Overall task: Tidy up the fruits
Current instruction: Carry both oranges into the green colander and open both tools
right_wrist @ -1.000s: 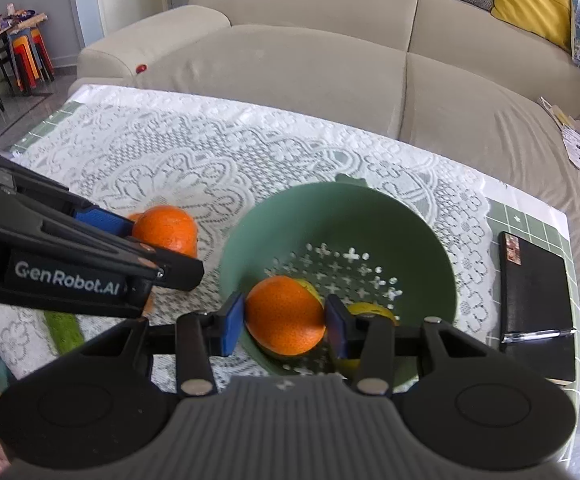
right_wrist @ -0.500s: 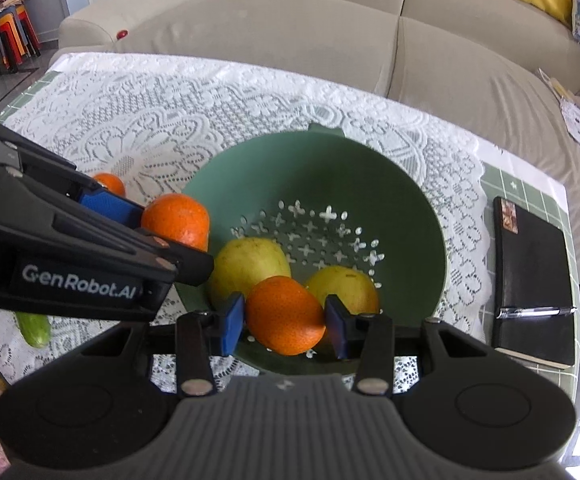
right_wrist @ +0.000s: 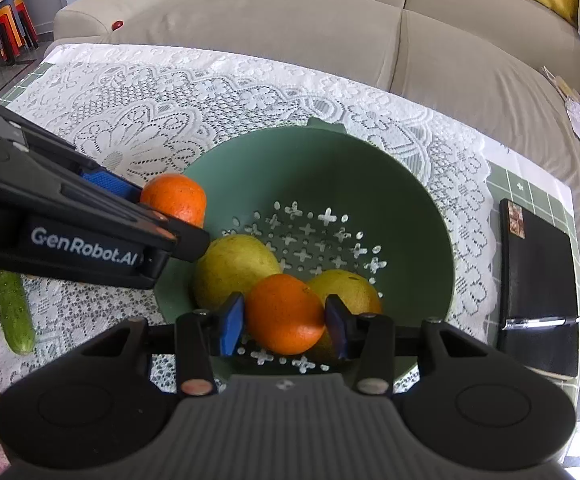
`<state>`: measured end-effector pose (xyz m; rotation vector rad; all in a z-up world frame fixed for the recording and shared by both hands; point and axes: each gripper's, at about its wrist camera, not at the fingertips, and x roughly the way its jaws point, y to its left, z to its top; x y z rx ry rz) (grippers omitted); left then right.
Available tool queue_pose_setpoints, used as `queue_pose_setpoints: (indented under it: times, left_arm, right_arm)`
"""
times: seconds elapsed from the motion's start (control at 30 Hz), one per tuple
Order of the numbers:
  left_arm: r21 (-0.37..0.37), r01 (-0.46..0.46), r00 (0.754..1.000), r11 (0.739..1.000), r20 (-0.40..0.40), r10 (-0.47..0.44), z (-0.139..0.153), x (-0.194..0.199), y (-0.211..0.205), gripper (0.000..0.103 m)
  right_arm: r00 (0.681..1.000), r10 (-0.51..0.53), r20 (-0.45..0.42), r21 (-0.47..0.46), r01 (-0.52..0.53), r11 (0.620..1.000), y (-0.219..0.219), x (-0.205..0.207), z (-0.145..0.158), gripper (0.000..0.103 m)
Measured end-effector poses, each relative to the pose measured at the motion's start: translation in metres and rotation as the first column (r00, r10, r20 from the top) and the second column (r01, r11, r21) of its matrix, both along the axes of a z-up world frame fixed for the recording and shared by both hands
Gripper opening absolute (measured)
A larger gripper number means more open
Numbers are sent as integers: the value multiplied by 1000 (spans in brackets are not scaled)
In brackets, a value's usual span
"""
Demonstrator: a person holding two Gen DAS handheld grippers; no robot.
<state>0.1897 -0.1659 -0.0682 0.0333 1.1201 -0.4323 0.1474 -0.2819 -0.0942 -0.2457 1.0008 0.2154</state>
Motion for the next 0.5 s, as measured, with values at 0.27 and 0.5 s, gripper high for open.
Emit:
queue_pose_setpoints:
  times: [0.27,0.5]
  left_arm:
    - [-32,13,1000,999,9,-13,-1,0,6,49]
    - [-53,15,1000,998,-15,-16,-1,-3,10,44]
  right_arm:
    - [1000,0,1,-22,0,1000,5,3,0,43]
    - [1000,9,-11,-20,-10,1000,5,1,0,44]
